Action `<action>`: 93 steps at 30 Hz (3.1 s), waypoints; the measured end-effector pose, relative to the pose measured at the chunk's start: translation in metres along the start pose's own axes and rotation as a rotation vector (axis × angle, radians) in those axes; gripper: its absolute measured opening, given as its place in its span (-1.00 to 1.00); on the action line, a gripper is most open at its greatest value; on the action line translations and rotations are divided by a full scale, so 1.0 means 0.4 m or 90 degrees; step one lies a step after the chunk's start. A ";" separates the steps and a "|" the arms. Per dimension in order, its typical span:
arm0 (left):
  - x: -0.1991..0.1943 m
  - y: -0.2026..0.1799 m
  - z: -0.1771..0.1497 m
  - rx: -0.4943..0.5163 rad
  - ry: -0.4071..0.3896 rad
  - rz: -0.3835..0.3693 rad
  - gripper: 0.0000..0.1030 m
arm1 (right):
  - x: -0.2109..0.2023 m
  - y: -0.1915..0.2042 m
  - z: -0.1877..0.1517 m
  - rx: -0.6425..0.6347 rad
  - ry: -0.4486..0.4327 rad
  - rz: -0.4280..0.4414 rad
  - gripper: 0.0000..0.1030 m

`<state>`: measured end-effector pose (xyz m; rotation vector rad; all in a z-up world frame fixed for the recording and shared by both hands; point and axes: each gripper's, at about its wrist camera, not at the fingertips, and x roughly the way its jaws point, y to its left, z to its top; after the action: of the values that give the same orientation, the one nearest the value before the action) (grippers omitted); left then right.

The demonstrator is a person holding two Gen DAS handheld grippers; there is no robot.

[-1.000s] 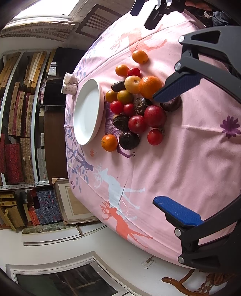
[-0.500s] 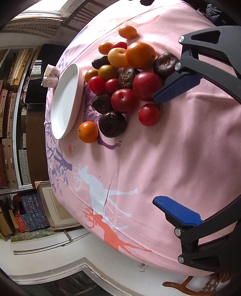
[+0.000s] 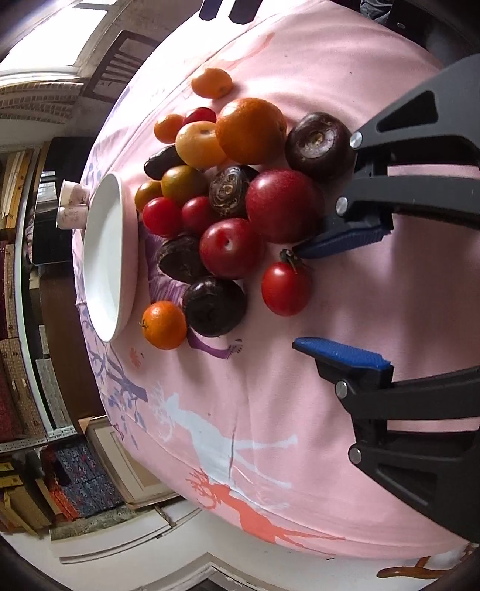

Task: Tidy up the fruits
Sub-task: 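Grasp a red cherry tomato with the left tool while the right tool grasps an orange, then carry the tomato and orange over the white plate and open both tools, then grasp a dark plum with the left tool while the right tool grasps an orange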

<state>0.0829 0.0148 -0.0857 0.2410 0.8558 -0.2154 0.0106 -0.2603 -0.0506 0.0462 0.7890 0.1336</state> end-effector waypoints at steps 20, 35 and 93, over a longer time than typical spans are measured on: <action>-0.058 -0.015 -0.019 -0.008 -0.086 -0.008 -0.43 | 0.097 0.009 0.053 -0.028 0.037 0.004 0.93; -0.070 0.018 -0.022 -0.044 -0.102 -0.031 -0.42 | 0.134 0.020 0.059 -0.010 0.050 0.121 -0.12; -0.079 -0.176 -0.032 0.054 -0.079 -0.086 -0.17 | 0.169 -0.110 0.107 0.116 -0.022 0.173 0.93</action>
<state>0.0336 -0.0457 -0.0783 0.2457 0.7413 -0.3900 0.0928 -0.2942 -0.0721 0.3285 0.7565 0.3172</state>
